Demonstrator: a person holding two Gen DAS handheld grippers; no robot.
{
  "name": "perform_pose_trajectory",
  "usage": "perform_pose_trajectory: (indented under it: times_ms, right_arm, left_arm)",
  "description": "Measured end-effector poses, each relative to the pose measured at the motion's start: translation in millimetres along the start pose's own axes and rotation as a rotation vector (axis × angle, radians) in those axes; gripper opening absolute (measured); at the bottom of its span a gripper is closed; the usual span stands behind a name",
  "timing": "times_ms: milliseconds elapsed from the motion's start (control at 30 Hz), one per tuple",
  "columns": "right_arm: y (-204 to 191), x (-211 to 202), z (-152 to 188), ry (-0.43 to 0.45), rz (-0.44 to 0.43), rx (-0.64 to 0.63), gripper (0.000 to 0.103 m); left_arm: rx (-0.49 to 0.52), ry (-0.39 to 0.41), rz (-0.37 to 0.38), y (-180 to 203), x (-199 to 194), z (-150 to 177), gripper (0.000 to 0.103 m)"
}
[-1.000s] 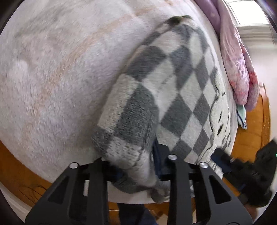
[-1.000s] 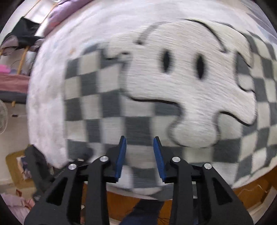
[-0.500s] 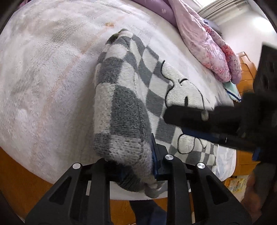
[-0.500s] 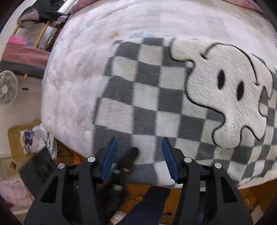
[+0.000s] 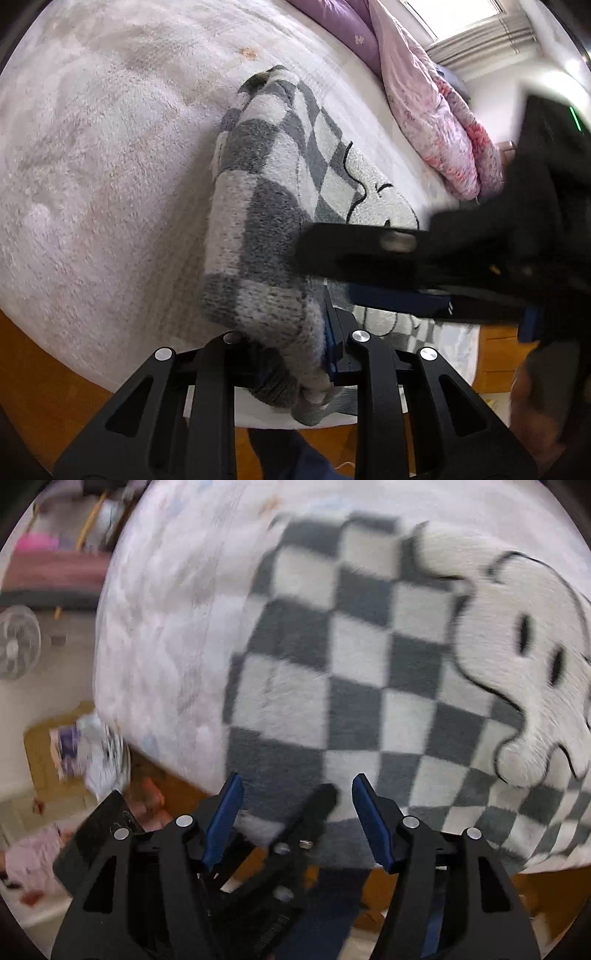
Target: Fold large clothes
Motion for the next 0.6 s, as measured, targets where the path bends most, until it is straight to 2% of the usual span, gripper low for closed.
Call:
perform_pose_trajectory:
  times_ms: [67, 133, 167, 300, 400, 433, 533, 600]
  right_arm:
    - [16, -12, 2, 0.078, 0.022, -0.004, 0.059]
    - [39, -24, 7, 0.155, 0.12, -0.039, 0.059]
    - [45, -28, 11, 0.19, 0.134, -0.053, 0.059]
    - [59, -32, 40, 0.238, 0.143, -0.133, 0.059]
    - [54, -24, 65, 0.25, 0.136, -0.257, 0.059]
    - [48, -21, 72, 0.269, 0.16, -0.321, 0.059]
    - [27, -11, 74, 0.331, 0.173, -0.424, 0.063]
    - [16, -7, 69, 0.37, 0.146, -0.449, 0.063]
  left_arm:
    - [-0.056, -0.009, 0.03, -5, -1, -3, 0.022]
    - [-0.082, -0.024, 0.057, -6, -2, -6, 0.022]
    - [-0.096, -0.031, 0.073, -5, -4, -7, 0.022]
    - [-0.183, -0.064, 0.113, -4, -6, -10, 0.022]
    - [-0.207, -0.096, 0.12, 0, -6, -8, 0.022]
    - [-0.212, -0.104, 0.117, -1, -6, -10, 0.022]
    - [-0.186, -0.126, 0.106, 8, -5, -17, 0.022]
    - [-0.182, -0.14, 0.103, 17, -2, -20, 0.022]
Point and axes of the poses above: each gripper's, at about its wrist camera, not at the fingertips, and x roughly the way its jaws point, y to its right, z to its underside, the point moved 9 cm from there along x, roughly the way its jaws point, and after that the axes turned 3 degrees about x, right-handed, at the moved point
